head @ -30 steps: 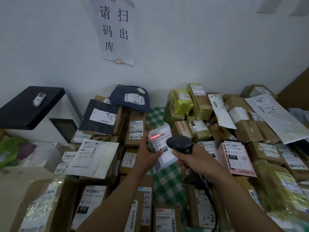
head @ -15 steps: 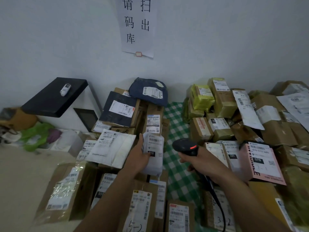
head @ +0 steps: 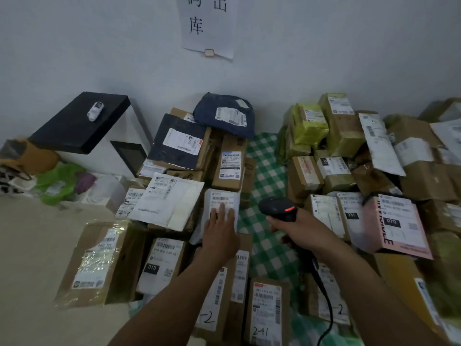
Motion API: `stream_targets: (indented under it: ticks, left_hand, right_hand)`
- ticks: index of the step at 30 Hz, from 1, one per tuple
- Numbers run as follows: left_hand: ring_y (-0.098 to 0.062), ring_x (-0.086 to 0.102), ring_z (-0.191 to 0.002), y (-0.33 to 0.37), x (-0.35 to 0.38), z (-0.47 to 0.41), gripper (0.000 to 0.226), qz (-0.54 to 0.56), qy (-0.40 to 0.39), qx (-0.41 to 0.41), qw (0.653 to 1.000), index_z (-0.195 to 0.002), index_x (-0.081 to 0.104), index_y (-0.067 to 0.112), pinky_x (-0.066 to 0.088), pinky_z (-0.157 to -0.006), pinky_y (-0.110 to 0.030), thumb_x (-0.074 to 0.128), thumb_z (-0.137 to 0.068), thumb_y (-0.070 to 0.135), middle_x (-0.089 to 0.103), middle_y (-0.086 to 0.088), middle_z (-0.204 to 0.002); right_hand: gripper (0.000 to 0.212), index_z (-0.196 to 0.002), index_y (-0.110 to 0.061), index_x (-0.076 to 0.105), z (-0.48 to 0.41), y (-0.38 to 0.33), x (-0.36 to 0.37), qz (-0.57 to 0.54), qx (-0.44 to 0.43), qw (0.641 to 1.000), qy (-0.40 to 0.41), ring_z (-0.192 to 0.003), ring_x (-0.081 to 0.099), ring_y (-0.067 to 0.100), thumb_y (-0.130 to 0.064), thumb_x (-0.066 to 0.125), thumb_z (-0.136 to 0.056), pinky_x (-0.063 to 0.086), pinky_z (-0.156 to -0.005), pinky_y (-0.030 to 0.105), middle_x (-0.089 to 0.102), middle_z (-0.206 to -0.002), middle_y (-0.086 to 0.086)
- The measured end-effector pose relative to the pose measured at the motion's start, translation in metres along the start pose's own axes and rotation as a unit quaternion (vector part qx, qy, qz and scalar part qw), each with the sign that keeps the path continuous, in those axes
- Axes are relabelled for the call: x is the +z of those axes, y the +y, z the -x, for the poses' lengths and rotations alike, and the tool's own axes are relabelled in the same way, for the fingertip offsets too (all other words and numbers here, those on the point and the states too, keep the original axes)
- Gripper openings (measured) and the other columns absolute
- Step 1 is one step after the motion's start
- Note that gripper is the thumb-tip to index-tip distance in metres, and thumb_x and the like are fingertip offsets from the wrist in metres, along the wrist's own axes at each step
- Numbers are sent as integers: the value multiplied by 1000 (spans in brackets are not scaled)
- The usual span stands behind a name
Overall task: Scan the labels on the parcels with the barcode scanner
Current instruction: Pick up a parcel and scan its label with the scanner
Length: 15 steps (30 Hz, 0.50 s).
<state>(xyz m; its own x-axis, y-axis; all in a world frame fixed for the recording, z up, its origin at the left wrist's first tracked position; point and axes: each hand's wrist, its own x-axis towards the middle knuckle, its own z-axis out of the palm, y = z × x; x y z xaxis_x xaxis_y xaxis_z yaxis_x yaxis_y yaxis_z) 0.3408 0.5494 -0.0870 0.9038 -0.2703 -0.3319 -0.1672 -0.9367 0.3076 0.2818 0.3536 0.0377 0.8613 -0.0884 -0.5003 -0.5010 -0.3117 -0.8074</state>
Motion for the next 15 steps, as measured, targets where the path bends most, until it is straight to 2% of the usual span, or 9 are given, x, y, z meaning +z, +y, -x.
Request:
stream_targets:
  ticks: [5,7,10,12,13,15]
  left_hand:
    - [-34,-15,-156,15,-1,2,87,9,30,-29,999,-162,-2,10,-1,-128,-51,56,-100,27,-13,-15,-170]
    - [-32,-13,-157,27,0,2,85,48,64,13,997,-162,3,11,-2,-128,-45,58,-98,23,-8,-16,-170]
    - [-27,14,-156,62,2,4,69,144,76,106,981,-158,28,18,15,-125,-36,62,-98,25,18,-6,-167]
    - [-17,33,-145,98,0,9,57,216,25,125,968,-152,41,18,27,-116,-27,63,-100,29,36,3,-157]
    - [-12,41,-135,116,2,10,52,247,-11,126,961,-148,46,18,30,-109,-22,63,-101,29,45,7,-145]
    - [-9,52,-122,147,12,3,47,321,-77,101,938,-141,54,22,39,-105,-25,65,-98,38,51,13,-130]
  right_hand:
    - [12,-108,-39,66,18,22,-20,-73,14,995,65,-71,71,15,-37,71,-96,59,-77,41,78,-95,-2]
    - [18,-114,-34,67,30,31,-30,-91,21,992,91,-70,71,14,-37,71,-96,57,-69,35,79,-94,-2]
    - [16,-110,-25,71,48,48,-47,-115,31,985,125,-67,69,13,-34,71,-97,55,-70,33,80,-94,0]
    - [13,-106,-25,71,58,60,-58,-130,36,979,153,-66,68,14,-33,71,-96,54,-73,37,80,-93,0]
    - [12,-106,-26,71,62,65,-63,-139,39,975,166,-66,67,14,-32,71,-96,53,-71,36,80,-92,0]
    - [15,-109,-24,71,68,75,-72,-149,46,969,189,-64,66,14,-32,71,-96,52,-66,33,80,-91,0]
